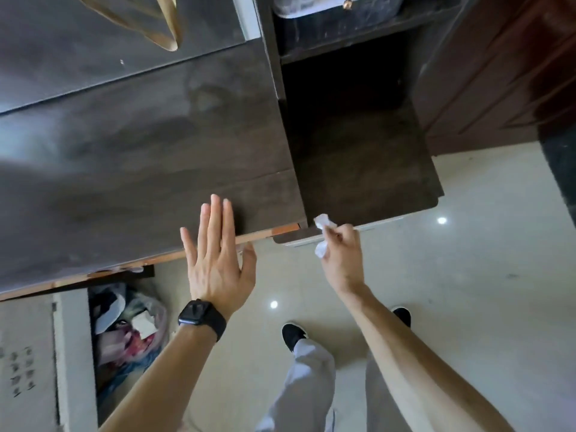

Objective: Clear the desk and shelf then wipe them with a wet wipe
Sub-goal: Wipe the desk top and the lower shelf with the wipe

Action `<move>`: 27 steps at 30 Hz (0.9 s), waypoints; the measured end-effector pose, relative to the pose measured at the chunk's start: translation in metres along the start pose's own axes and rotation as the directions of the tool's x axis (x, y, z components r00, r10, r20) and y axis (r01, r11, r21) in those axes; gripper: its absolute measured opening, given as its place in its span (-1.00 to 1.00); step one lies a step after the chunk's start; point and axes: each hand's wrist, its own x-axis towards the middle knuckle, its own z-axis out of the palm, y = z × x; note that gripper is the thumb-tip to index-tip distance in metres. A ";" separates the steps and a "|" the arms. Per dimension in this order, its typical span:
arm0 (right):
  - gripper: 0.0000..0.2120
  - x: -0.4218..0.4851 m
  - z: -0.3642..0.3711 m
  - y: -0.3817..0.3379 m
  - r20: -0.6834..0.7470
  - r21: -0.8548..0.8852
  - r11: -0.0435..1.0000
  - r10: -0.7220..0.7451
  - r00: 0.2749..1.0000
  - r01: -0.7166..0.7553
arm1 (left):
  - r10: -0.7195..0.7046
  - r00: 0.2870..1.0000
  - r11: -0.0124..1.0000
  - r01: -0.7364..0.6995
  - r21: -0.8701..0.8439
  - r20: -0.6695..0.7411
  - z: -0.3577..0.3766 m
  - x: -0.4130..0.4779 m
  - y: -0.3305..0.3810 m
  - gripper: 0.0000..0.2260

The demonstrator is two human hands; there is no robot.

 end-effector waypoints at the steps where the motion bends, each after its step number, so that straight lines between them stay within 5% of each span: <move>1: -0.49 -0.009 0.013 -0.021 0.029 0.018 1.000 0.018 0.999 -0.019 | 0.001 1.000 1.000 -0.001 0.016 0.018 -0.001 -0.008 -0.011 -0.35; 4: -0.50 -0.015 0.026 -0.050 0.033 0.047 0.993 0.108 0.994 -0.110 | -0.027 0.999 0.999 0.026 0.045 0.036 -0.002 -0.017 -0.037 -0.32; 8: -0.42 -0.018 0.016 -0.039 0.177 -0.072 0.996 0.069 0.982 -0.057 | -0.085 0.992 0.994 0.079 0.076 0.093 0.003 -0.022 -0.055 -0.20; 15: -0.51 -0.023 0.047 -0.091 0.093 0.029 0.973 0.226 0.970 -0.229 | -0.140 0.989 0.990 0.139 0.021 0.055 0.011 -0.021 -0.048 -0.08; 17: -0.50 -0.025 0.059 -0.096 0.107 0.032 0.983 0.175 0.979 -0.180 | -0.126 0.991 0.992 0.125 0.023 0.054 0.013 -0.022 -0.051 -0.07; 19: -0.51 -0.032 0.065 -0.095 0.263 0.004 1.000 -0.022 0.965 0.022 | -0.098 0.993 0.995 0.097 0.019 0.070 0.013 -0.022 -0.055 -0.06; 22: -0.57 -0.055 0.061 -0.088 0.549 0.033 0.945 -0.290 0.783 0.326 | -0.090 0.992 0.996 0.089 0.023 0.090 0.012 -0.023 -0.058 -0.05; 27: -0.76 -0.071 0.009 -0.090 0.381 0.072 0.985 -0.170 0.909 0.154 | -0.055 0.992 0.998 0.056 -0.007 0.114 0.005 -0.029 -0.061 -0.07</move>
